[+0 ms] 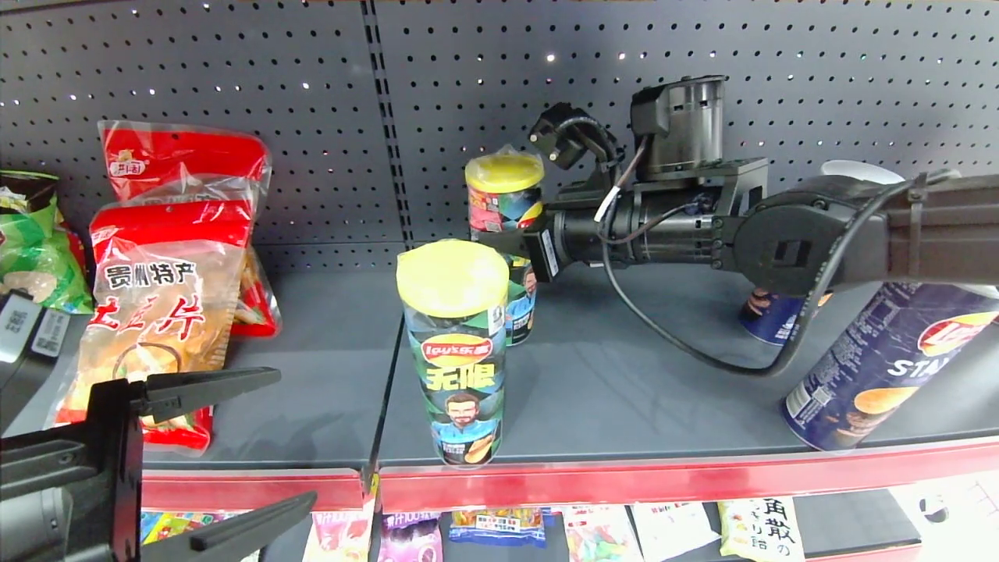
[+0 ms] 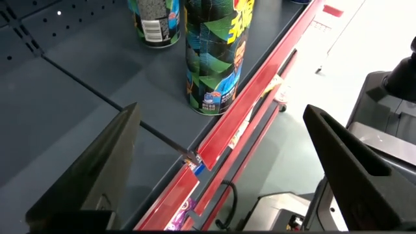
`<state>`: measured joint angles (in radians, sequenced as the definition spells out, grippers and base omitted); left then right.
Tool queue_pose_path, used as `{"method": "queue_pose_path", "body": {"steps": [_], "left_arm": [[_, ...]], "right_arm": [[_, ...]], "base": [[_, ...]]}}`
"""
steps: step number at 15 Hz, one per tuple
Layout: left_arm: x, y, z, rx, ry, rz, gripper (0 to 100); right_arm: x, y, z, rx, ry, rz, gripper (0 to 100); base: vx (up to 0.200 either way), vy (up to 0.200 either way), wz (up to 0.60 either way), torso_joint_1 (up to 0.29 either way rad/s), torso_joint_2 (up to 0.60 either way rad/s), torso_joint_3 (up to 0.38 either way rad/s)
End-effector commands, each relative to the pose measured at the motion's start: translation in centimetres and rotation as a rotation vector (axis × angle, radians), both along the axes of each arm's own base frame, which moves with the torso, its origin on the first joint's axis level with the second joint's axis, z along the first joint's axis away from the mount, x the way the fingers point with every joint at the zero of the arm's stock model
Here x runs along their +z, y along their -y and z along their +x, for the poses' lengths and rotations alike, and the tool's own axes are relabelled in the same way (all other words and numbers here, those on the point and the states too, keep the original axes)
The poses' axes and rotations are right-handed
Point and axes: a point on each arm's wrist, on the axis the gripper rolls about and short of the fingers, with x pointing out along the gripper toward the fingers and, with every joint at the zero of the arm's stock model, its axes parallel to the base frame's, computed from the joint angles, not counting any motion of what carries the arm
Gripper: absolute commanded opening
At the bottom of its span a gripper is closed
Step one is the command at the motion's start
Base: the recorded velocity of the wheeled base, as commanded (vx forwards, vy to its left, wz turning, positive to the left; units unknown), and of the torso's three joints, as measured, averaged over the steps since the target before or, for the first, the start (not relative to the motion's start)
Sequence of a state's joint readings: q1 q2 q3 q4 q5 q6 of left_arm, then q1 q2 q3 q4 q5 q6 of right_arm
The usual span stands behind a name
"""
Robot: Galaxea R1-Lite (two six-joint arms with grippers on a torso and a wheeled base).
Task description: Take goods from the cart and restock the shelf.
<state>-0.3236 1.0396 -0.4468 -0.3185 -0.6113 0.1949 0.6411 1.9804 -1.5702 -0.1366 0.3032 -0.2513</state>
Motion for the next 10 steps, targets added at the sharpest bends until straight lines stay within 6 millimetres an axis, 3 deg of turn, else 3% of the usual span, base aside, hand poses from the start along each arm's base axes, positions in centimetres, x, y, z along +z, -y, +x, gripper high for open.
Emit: {"method": "queue_pose_path", "body": {"steps": [1,9,10], "left_arm": [[-0.14,0.04,0.11,-0.001,-0.008,0.002,100],[-0.21,0.12,0.35,-0.002,-0.017,0.005,100],[-0.21,0.12,0.36,-0.001,-0.016,0.005,100]], "right_arm": [[-0.50,-0.39,0.52,0.001,-0.006,-0.004,0],[-0.98,-0.77,0.71,0.001,-0.027,-0.001,0],[-0.98,-0.83,0.66,0.004,-0.028,-0.001,100]], "base": [[0.000,0.000,0.00,0.000,0.00,0.000],[0.000,0.000,0.00,0.000,0.00,0.000],[0.000,0.000,0.00,0.000,0.00,0.000]]}}
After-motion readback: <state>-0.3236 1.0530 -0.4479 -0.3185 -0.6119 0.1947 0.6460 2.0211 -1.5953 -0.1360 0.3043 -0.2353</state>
